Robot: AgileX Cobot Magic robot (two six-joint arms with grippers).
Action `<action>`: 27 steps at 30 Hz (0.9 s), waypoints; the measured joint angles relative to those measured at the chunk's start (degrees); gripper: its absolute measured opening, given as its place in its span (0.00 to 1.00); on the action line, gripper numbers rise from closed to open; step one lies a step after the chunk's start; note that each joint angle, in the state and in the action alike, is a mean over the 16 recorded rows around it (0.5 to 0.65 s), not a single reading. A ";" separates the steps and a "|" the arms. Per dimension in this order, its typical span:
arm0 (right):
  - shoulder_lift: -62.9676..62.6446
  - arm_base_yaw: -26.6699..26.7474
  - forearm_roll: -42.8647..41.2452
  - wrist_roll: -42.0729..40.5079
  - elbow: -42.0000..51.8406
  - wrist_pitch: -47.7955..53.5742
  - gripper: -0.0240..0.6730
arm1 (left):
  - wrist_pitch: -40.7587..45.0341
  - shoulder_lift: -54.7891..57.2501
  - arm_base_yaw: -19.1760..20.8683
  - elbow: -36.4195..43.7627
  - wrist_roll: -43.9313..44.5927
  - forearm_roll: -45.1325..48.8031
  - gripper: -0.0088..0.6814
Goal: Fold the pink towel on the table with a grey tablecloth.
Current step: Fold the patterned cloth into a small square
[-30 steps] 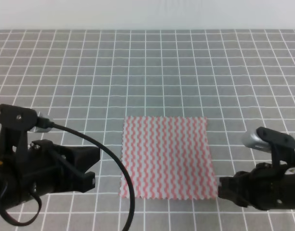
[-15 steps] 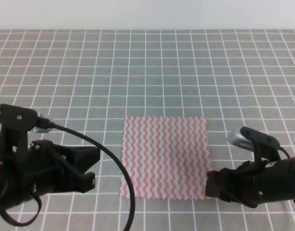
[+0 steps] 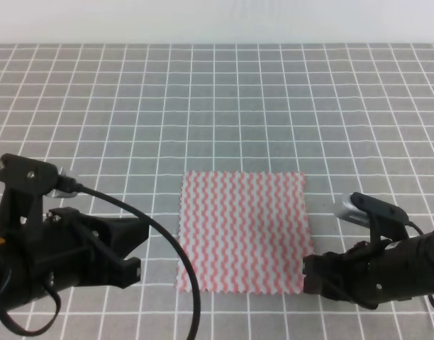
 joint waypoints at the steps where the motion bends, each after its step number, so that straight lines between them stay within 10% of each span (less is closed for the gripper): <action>1: 0.22 0.00 0.05 0.00 -0.03 -0.20 0.07 | 0.08 -0.05 -0.01 0.01 0.06 -0.01 0.01; 27: 1.72 -0.03 0.61 0.03 -1.15 0.10 0.07 | 0.71 -0.05 -0.01 0.01 0.58 -0.01 0.01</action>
